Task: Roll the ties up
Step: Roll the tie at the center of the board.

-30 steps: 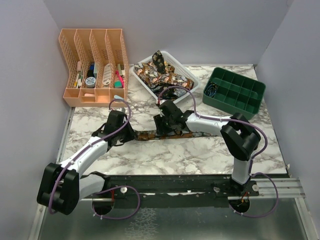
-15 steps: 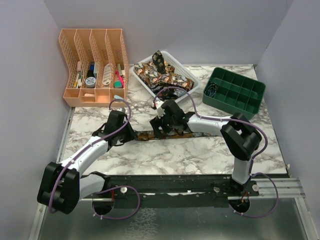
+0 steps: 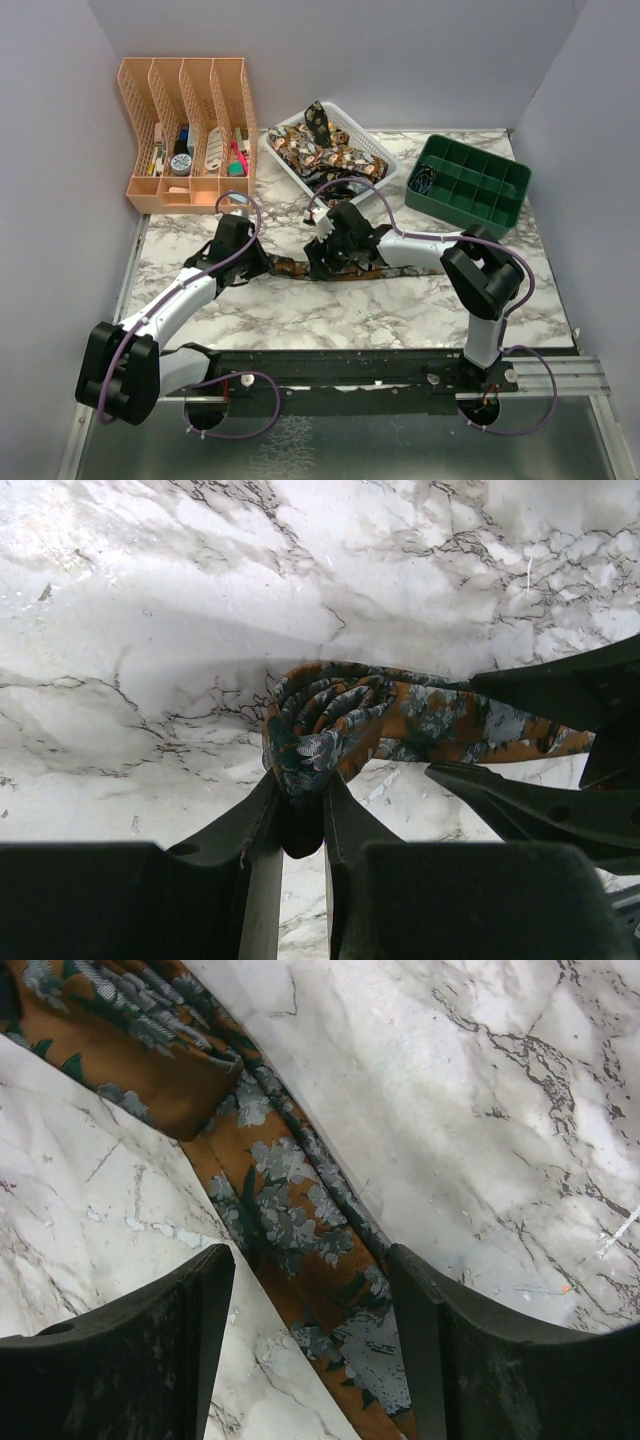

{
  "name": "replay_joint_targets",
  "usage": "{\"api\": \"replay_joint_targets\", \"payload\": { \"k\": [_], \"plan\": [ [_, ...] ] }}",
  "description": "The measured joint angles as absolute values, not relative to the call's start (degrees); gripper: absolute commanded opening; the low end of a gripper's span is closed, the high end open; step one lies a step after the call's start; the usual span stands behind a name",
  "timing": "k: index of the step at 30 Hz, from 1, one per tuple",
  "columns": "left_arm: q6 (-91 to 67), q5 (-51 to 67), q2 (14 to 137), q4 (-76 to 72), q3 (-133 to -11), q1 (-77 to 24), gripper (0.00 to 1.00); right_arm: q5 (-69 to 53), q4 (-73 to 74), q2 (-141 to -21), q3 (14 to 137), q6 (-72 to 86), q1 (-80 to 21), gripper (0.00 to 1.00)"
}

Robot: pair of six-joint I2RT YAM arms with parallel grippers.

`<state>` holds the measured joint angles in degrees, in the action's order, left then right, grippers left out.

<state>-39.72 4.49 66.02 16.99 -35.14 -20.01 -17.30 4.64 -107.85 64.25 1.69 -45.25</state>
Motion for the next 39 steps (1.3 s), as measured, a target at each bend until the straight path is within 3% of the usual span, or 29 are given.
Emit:
{"api": "replay_joint_targets", "payload": {
  "k": [18, 39],
  "plan": [
    [-31.5, 4.2, 69.8, 20.8, -40.3, -20.3, 0.13, -16.0, 4.6, -107.9, 64.3, 4.0, -45.3, 0.69],
    [-21.8, -13.2, 80.7, 30.1, -53.4, -31.1, 0.12, -14.3, 5.5, -102.8, 62.3, 13.6, -43.8, 0.78]
  ]
}}
